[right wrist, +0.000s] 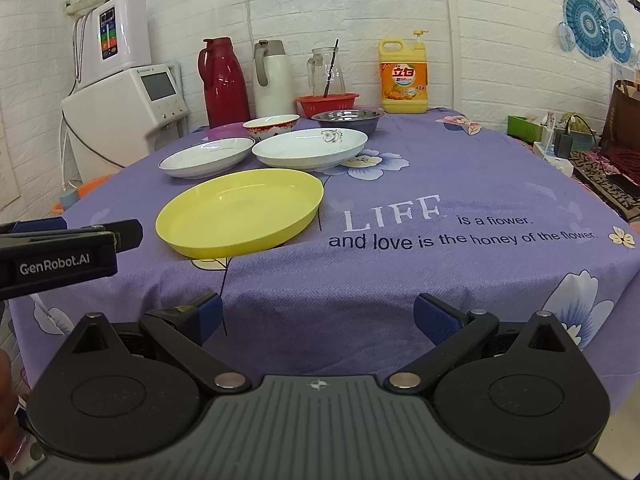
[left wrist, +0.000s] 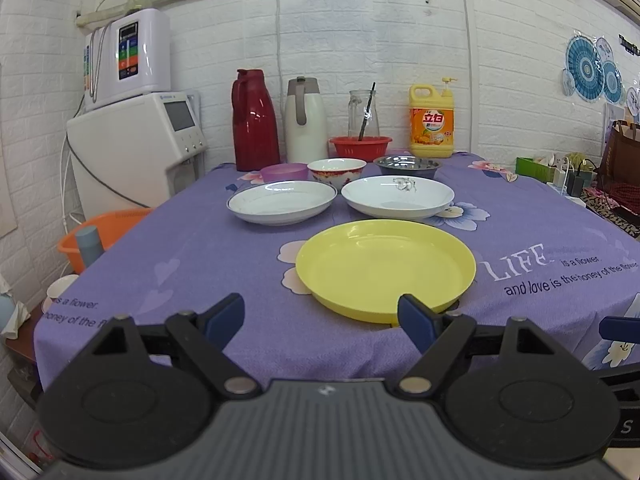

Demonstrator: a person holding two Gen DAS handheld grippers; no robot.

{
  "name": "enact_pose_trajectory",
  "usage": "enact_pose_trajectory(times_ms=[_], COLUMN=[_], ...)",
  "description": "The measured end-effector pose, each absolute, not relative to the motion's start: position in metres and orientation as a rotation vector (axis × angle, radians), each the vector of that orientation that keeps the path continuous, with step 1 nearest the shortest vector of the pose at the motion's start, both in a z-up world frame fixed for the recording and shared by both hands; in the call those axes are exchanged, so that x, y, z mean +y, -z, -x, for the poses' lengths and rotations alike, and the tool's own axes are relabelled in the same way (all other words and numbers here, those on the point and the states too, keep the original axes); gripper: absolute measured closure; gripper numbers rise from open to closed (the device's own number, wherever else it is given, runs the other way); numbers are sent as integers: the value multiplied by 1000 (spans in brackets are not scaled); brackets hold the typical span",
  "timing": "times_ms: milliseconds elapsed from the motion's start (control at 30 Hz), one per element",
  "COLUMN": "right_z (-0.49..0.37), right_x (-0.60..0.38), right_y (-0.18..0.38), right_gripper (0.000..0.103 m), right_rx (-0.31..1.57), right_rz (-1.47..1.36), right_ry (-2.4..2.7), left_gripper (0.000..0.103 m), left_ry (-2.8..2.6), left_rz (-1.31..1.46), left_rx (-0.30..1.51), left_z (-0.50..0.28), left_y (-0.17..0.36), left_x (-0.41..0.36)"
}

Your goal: Organize plates and bowls

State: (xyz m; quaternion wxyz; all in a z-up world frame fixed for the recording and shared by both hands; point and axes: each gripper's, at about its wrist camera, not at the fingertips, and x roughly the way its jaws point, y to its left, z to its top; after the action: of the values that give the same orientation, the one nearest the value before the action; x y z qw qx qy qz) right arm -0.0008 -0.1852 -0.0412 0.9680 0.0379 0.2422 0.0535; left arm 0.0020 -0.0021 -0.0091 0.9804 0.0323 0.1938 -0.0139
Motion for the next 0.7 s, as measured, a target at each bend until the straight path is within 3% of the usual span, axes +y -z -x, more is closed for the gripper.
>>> enact_pose_trajectory(times_ms=[700], right_z=[0], right_x=[-182], right_y=[43], right_gripper=[0], right_rx=[498], right_rz=[-72], right_ry=[-119], left_gripper=[23], left_ry=[28], left_rz=[-72], left_rx=[400], left_z=[-3], left_y=[11], left_x=[-2])
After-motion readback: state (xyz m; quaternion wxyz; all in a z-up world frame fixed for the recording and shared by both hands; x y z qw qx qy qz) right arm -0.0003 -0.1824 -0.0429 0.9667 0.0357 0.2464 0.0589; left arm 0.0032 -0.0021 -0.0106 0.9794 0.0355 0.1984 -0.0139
